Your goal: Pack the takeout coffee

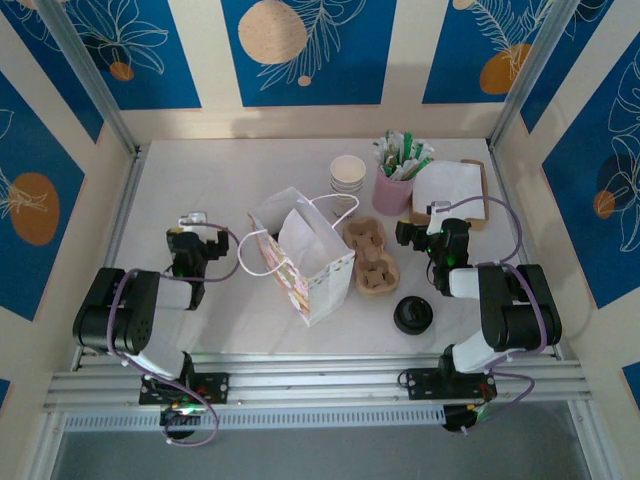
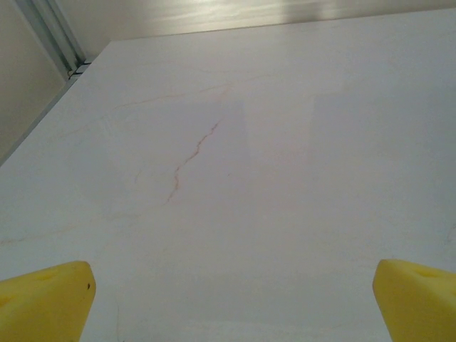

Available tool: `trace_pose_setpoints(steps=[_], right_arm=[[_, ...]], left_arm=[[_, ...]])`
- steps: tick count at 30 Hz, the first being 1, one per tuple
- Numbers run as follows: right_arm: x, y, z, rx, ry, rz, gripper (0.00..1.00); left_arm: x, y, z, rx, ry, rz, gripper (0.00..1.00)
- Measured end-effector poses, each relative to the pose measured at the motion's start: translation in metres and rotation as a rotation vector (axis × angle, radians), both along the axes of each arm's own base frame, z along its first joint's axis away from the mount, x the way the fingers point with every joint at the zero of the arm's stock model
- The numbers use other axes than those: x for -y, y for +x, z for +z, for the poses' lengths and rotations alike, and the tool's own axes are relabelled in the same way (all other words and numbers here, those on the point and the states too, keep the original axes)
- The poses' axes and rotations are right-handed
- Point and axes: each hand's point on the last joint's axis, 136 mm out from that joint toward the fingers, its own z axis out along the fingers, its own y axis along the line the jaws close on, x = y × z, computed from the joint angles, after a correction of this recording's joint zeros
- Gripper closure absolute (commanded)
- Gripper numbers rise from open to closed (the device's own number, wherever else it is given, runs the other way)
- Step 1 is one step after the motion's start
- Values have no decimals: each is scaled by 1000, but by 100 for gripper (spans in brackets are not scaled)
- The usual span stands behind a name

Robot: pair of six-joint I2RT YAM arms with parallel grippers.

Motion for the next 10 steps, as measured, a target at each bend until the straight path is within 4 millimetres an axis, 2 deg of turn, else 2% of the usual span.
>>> trace_pose_setpoints(steps=[10], right_arm=[[1, 0, 1, 4, 7, 7, 1]], left_arm=[[2, 1, 1, 6, -5, -12, 0]])
